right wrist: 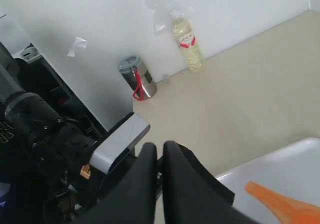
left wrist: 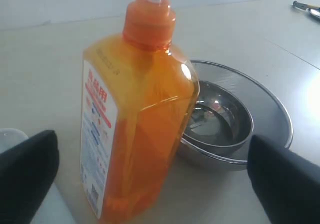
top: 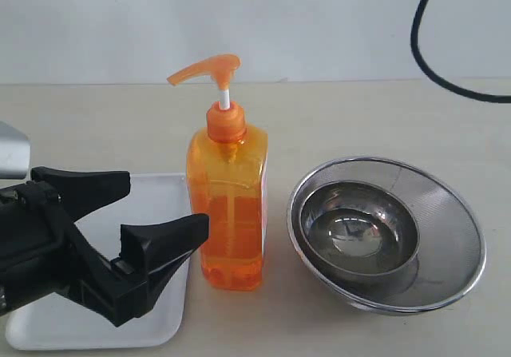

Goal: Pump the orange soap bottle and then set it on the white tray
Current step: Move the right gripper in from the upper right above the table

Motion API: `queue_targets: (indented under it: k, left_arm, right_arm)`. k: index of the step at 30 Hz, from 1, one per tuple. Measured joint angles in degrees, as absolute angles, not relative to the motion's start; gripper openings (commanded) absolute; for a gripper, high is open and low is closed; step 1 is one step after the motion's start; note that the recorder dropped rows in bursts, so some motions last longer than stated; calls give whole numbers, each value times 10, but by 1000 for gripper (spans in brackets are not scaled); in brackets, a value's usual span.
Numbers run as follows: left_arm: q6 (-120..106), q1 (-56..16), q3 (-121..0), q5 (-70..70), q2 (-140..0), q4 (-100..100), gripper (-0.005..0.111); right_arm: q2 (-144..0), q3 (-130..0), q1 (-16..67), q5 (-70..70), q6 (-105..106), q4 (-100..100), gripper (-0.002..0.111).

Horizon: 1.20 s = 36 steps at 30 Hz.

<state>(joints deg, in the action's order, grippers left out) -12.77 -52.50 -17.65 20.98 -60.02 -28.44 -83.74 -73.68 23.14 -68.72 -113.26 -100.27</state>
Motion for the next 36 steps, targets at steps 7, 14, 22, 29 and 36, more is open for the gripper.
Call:
queue_targets:
  k: [7, 14, 22, 29, 36]
  left_arm:
    - [-128, -525, -176, 211, -600, -283, 95]
    - [-128, -525, -176, 212, -600, -283, 95]
    - [-128, -525, -176, 212, -600, -283, 95]
    - [-128, -525, -176, 212, -600, -283, 95]
    - [-128, -525, -176, 212, -600, -283, 95]
  right_arm:
    - [-887, -737, 274, -655, -1113, -1003, 0]
    - [-889, -736, 274, -662, -1011, -1003, 0]
    - [-889, -736, 274, -693, -1011, -1003, 0]
    - [-889, -736, 274, -697, -1052, -1003, 0]
    - [-889, -736, 274, -698, -1089, -1003, 0]
